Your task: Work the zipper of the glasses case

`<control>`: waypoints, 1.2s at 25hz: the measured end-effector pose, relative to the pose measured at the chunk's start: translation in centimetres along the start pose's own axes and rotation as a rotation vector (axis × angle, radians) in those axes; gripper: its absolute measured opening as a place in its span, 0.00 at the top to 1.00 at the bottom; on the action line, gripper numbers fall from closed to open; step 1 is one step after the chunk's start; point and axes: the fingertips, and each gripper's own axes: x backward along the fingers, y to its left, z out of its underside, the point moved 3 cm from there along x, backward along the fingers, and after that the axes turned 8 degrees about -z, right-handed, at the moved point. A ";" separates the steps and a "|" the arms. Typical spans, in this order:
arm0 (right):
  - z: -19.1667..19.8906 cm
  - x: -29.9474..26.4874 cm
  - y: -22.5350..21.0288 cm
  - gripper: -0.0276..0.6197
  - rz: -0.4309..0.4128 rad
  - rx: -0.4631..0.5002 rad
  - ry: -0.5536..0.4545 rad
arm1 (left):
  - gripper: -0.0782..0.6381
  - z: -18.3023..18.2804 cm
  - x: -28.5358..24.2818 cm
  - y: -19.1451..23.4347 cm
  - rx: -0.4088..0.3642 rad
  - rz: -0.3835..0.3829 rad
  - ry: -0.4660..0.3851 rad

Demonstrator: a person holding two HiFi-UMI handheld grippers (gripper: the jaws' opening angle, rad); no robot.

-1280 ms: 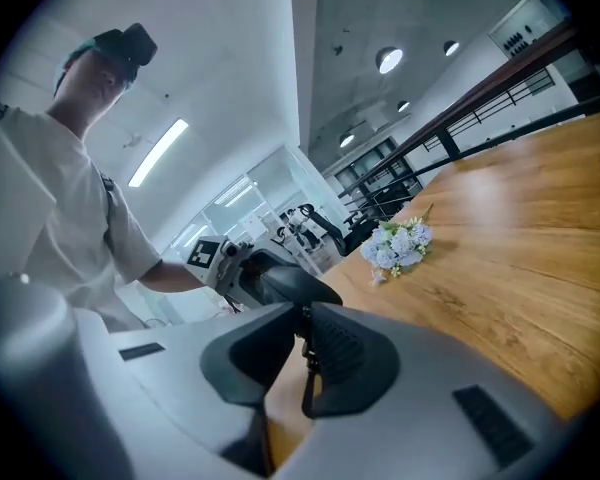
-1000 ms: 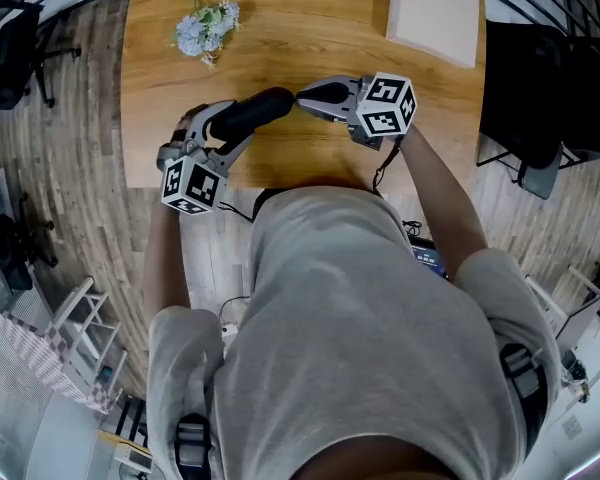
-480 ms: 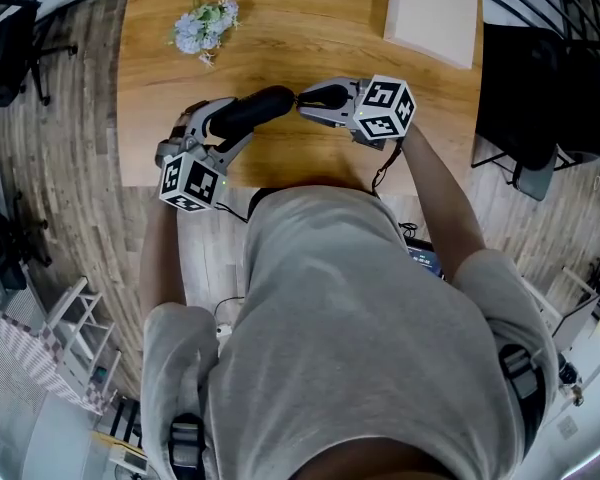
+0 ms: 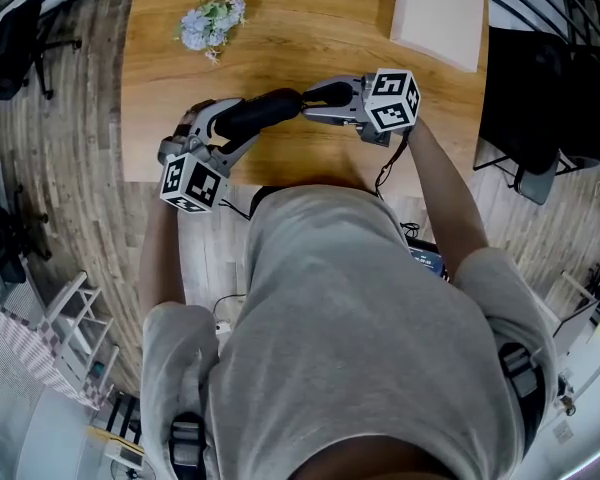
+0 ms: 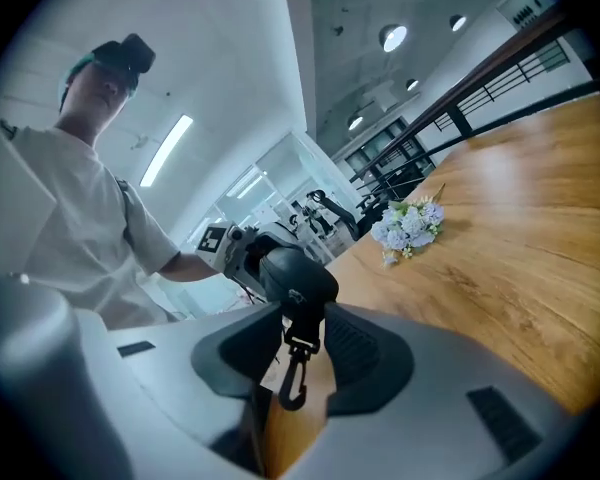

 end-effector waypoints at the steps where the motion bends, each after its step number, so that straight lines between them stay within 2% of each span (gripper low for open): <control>1: -0.1 0.1 0.0 0.73 -0.009 -0.008 -0.015 | 0.50 0.0 0.0 0.0 0.002 -0.002 0.000; 3: -0.4 0.2 0.1 0.77 -0.012 -0.014 -0.046 | 0.50 0.1 0.1 0.1 0.008 -0.009 0.002; 5: -0.6 0.5 0.0 0.86 -0.007 -0.015 -0.075 | 0.50 0.2 0.1 0.2 0.015 -0.016 0.003; 11: -0.9 1.0 0.1 0.88 0.000 -0.015 -0.124 | 0.50 0.1 -0.1 0.4 0.040 -0.027 -0.006; 13: -0.9 1.2 -0.1 0.88 0.030 0.005 -0.128 | 0.50 0.1 -0.2 0.4 0.044 -0.030 -0.002; 21: -0.9 1.4 -0.5 0.89 0.176 0.111 -0.071 | 0.50 0.7 -1.2 0.4 0.085 -0.041 0.028; 30: 0.3 1.3 -0.7 0.90 0.421 0.314 0.146 | 0.50 2.2 -3.0 -0.7 0.130 -0.029 0.148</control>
